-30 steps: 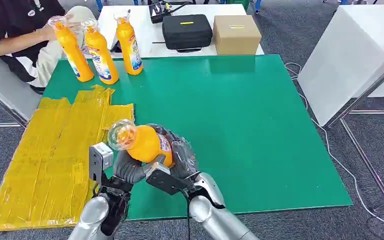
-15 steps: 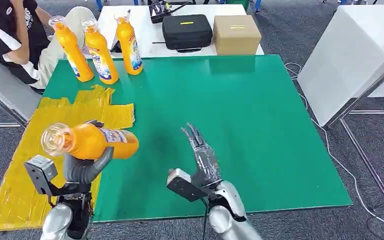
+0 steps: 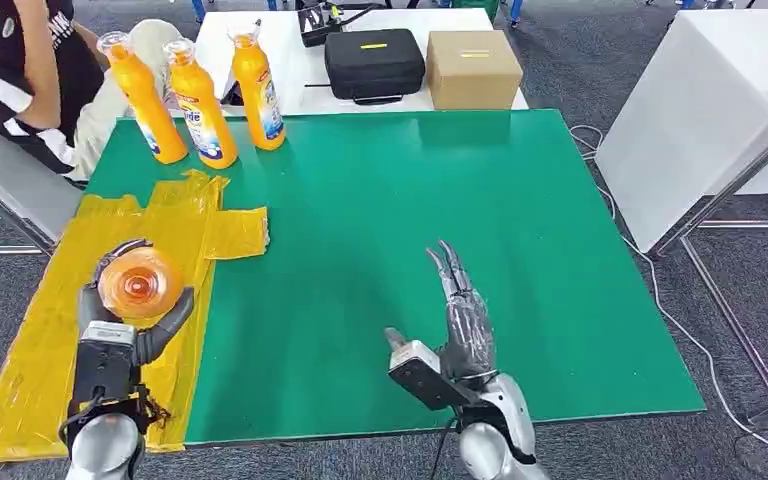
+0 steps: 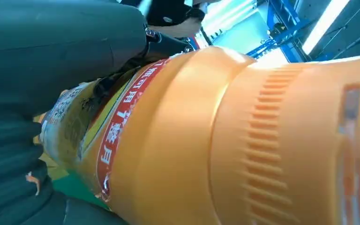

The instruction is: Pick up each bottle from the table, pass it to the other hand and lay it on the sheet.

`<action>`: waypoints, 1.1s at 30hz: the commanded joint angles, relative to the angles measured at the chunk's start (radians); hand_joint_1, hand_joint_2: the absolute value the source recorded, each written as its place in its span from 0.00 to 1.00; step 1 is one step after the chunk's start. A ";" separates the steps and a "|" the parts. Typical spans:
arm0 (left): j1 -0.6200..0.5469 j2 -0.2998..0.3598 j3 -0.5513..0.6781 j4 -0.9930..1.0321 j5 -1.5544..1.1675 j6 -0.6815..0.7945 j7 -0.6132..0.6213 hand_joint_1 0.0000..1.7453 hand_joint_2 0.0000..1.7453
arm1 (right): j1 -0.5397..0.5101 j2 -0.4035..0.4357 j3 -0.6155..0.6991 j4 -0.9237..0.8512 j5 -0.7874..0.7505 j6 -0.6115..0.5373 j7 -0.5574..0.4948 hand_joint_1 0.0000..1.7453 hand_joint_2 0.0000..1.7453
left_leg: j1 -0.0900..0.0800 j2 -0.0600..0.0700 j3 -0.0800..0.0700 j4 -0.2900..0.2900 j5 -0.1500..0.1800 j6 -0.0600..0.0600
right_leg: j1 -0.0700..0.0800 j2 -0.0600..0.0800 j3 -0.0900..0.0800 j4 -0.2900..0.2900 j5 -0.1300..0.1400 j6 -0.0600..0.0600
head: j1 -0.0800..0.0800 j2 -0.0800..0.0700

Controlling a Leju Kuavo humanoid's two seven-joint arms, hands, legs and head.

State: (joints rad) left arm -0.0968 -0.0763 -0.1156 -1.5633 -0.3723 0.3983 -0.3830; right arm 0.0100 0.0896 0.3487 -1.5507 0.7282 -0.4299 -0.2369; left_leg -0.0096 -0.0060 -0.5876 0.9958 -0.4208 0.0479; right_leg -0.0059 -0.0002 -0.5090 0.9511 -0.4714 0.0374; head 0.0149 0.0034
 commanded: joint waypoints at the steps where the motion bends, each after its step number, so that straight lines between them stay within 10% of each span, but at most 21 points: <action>1: -0.013 0.039 0.002 0.005 -0.193 0.059 0.034 1.00 1.00 | 0.031 -0.022 -0.036 -0.063 -0.015 -0.036 -0.029 0.00 1.00 | 0.000 0.000 0.001 0.000 0.000 -0.002 | 0.000 0.000 0.002 -0.001 0.000 -0.001 | 0.000 0.000; 18: -0.097 0.107 -0.178 0.102 -1.025 -0.043 0.282 0.81 1.00 | 0.109 -0.051 0.006 -0.222 -0.023 -0.040 -0.103 0.00 1.00 | 0.000 -0.004 0.002 0.000 0.000 -0.003 | 0.000 -0.004 0.002 -0.001 -0.001 -0.001 | 0.000 0.000; 21: -0.179 0.049 -0.223 0.311 -1.134 -0.120 0.359 0.97 1.00 | 0.083 -0.057 0.062 -0.204 -0.010 -0.015 -0.084 0.00 1.00 | 0.000 -0.003 0.003 -0.001 0.000 -0.003 | 0.000 -0.003 0.003 -0.002 -0.001 -0.001 | 0.000 0.000; 33: -0.300 0.004 -0.021 0.648 -1.011 -0.101 0.368 0.99 1.00 | 0.005 -0.069 0.134 -0.125 -0.003 0.007 -0.070 0.00 1.00 | 0.001 0.002 0.004 -0.001 0.000 -0.003 | 0.001 0.001 0.004 -0.002 0.001 -0.001 | 0.000 0.000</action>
State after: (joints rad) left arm -0.2860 -0.0412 -0.2583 -1.1930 -1.4409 0.2929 -0.0084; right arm 0.0857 0.0595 0.4211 -1.7632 0.7443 -0.4189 -0.3075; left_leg -0.0094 -0.0052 -0.5868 0.9958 -0.4206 0.0477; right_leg -0.0057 -0.0001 -0.5086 0.9511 -0.4712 0.0373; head 0.0149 0.0034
